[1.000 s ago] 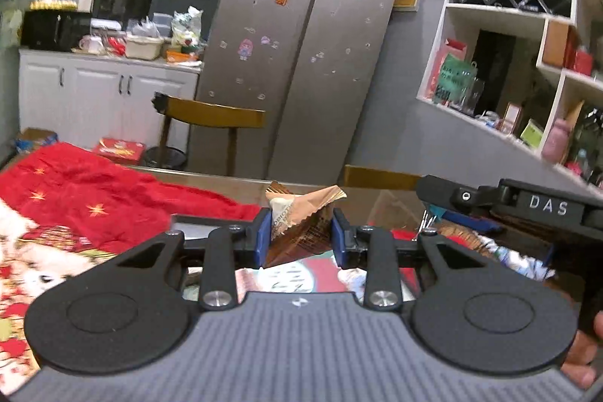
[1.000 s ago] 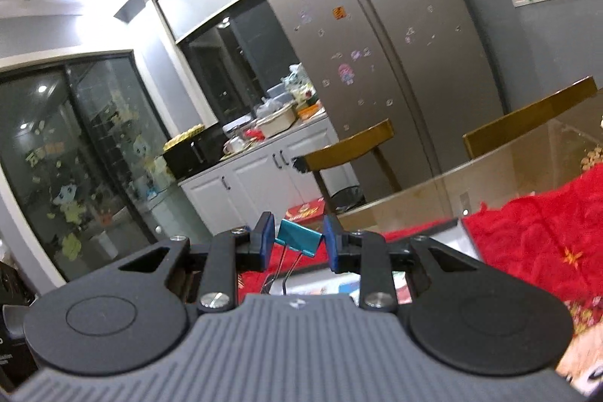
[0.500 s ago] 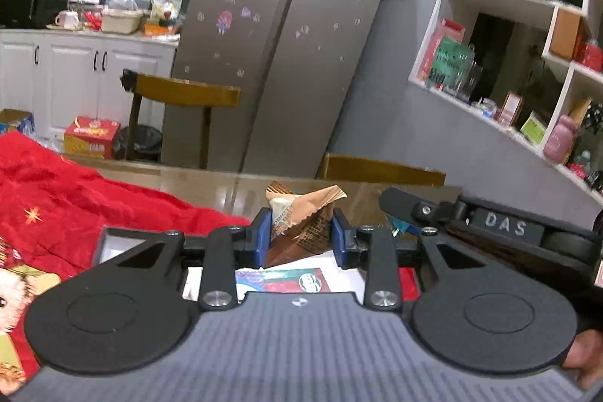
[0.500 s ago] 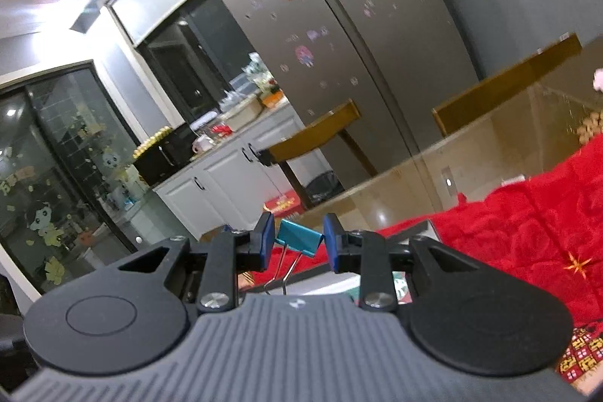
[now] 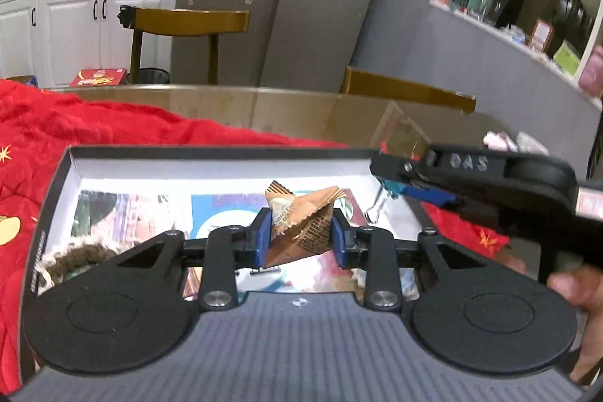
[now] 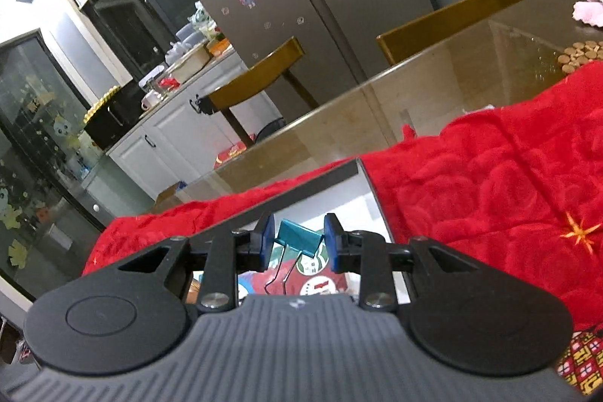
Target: Organize objects
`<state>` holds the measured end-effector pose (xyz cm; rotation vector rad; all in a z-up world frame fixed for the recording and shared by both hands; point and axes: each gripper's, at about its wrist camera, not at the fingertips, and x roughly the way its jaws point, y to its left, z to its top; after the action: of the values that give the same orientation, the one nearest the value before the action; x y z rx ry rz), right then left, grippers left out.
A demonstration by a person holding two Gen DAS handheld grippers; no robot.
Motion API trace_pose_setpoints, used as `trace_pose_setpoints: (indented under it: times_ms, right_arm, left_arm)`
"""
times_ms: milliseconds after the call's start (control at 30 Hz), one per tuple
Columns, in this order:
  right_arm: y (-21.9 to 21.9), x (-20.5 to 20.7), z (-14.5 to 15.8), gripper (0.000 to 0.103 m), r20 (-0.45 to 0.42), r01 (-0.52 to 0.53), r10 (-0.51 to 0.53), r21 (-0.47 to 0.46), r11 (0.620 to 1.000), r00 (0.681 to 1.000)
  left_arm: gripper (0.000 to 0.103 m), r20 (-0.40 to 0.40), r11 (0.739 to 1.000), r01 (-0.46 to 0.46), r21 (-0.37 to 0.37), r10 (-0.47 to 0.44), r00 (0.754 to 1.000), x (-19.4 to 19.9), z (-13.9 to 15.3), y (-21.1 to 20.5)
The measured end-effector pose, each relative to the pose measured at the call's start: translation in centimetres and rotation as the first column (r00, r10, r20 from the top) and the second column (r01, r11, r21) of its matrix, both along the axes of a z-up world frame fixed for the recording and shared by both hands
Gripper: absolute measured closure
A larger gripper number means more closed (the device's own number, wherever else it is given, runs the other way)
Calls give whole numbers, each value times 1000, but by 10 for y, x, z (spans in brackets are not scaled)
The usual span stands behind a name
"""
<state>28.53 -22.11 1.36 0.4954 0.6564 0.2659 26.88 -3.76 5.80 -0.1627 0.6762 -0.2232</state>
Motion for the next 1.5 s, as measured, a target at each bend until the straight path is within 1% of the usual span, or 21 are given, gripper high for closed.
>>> trace_pose_setpoints:
  times_ms: [167, 300, 667, 833, 933, 1033, 1500]
  right_arm:
    - [5, 2, -6, 71, -18, -11, 11, -24, 1000, 1000]
    - [8, 5, -10, 71, -46, -23, 21, -43, 999, 999]
    - [22, -2, -11, 71, -49, -15, 7, -170, 985, 999]
    - [28, -7, -11, 71, -47, -16, 6, -221, 975, 999]
    - [31, -9, -10, 71, -51, -16, 4, -245, 969, 999]
    - [31, -8, -10, 71, -53, -17, 4, -250, 968, 999]
    - [32, -7, -9, 71, -64, -36, 19, -269, 962, 998]
  left_arm:
    - [65, -22, 1000, -2, 20, 2, 1000, -1, -16, -7]
    - [65, -28, 999, -19, 30, 20, 999, -1, -21, -3]
    - [65, -66, 999, -51, 15, 52, 997, 4, -33, 7]
    - [65, -59, 998, -49, 32, 51, 997, 0, -35, 6]
    - [65, -58, 998, -51, 24, 53, 997, 0, -35, 8]
    - [65, -63, 998, -53, 15, 54, 997, 0, -34, 8]
    - [65, -68, 998, -53, 22, 55, 996, -1, -36, 6]
